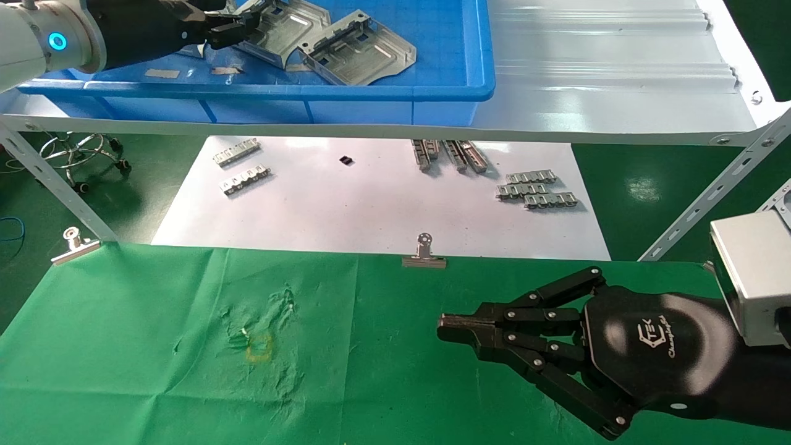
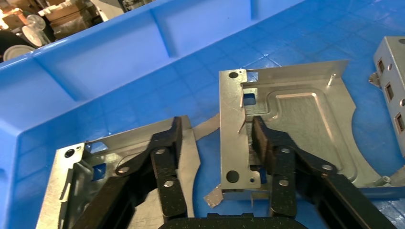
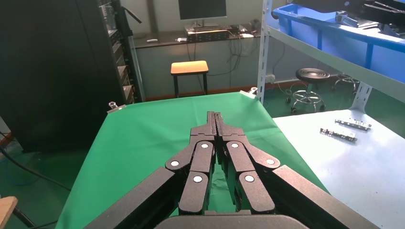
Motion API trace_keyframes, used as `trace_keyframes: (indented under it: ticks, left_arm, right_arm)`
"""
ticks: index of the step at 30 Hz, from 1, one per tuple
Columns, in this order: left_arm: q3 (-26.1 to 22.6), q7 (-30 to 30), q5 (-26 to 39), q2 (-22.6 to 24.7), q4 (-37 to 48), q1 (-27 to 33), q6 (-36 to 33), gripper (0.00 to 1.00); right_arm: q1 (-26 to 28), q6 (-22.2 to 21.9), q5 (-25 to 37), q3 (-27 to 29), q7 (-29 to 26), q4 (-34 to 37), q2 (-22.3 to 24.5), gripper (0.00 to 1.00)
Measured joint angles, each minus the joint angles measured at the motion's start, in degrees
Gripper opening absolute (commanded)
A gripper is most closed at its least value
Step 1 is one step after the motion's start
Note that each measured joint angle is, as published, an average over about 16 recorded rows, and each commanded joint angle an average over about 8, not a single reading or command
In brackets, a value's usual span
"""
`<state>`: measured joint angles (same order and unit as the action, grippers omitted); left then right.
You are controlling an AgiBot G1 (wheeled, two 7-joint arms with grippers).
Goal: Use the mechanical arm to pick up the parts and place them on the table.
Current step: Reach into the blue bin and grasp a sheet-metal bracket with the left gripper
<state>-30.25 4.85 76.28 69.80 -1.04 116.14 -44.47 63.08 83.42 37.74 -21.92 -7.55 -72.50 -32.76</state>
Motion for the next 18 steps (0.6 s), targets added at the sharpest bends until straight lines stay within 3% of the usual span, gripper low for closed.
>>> trace_keyframes:
  ticks: [18]
  left_arm:
    - [0.3,0.9,-0.4,-0.1,0.4,0.4,-0.5,0.00]
  right_arm:
    - [0.0,0.0,0.0,0.0,0.0,0.0,0.0,0.00]
